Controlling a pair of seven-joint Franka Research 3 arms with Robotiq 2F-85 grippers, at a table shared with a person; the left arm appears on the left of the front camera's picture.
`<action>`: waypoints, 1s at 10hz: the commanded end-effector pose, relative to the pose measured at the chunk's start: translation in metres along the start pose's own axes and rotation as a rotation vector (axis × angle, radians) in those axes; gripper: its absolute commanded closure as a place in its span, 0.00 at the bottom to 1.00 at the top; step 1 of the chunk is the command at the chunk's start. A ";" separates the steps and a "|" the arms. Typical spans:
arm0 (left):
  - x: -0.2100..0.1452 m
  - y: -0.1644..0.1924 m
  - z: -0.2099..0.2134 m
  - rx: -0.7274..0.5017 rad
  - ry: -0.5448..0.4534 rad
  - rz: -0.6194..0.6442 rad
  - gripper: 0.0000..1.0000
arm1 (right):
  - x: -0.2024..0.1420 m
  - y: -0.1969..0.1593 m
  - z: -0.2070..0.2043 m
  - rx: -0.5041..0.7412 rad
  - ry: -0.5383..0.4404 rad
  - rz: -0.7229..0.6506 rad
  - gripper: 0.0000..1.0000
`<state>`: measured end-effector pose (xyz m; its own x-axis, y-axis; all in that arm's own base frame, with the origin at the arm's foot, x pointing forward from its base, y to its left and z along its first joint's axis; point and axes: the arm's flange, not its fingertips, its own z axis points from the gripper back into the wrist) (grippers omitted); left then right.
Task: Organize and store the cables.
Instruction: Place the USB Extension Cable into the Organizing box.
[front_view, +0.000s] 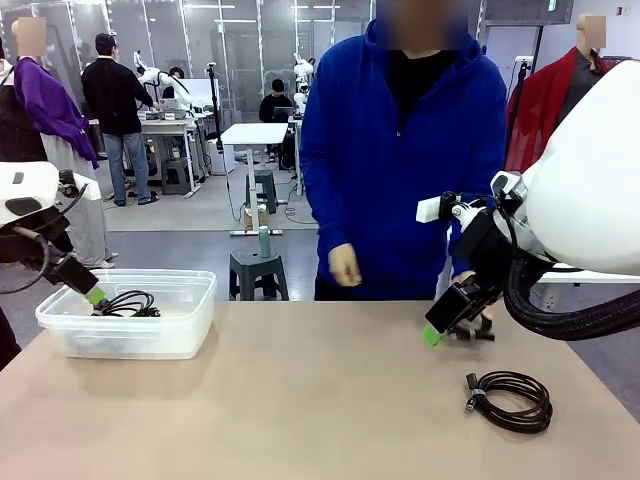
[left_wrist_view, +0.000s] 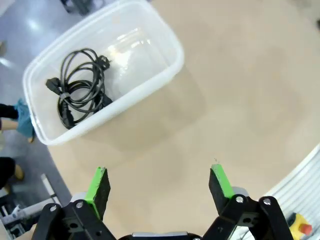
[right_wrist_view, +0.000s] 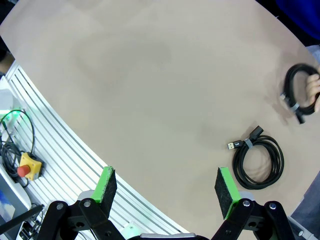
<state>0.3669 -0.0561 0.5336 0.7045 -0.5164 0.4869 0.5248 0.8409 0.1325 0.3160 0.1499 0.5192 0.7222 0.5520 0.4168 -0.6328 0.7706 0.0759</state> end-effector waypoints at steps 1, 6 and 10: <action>-0.030 -0.024 0.021 -0.052 -0.028 -0.094 0.00 | 0.000 -0.001 -0.001 -0.001 -0.004 -0.003 0.00; -0.040 -0.024 0.023 -0.107 -0.033 -0.167 0.00 | 0.000 -0.001 -0.001 -0.001 -0.004 -0.003 0.00; -0.024 -0.032 0.040 -0.113 -0.044 -0.208 0.00 | 0.000 -0.001 -0.001 -0.001 -0.004 -0.003 0.00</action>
<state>0.3163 -0.0618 0.5506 0.5603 -0.6621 0.4977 0.7067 0.6956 0.1298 0.3159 0.1499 0.5192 0.7221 0.5520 0.4170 -0.6328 0.7706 0.0758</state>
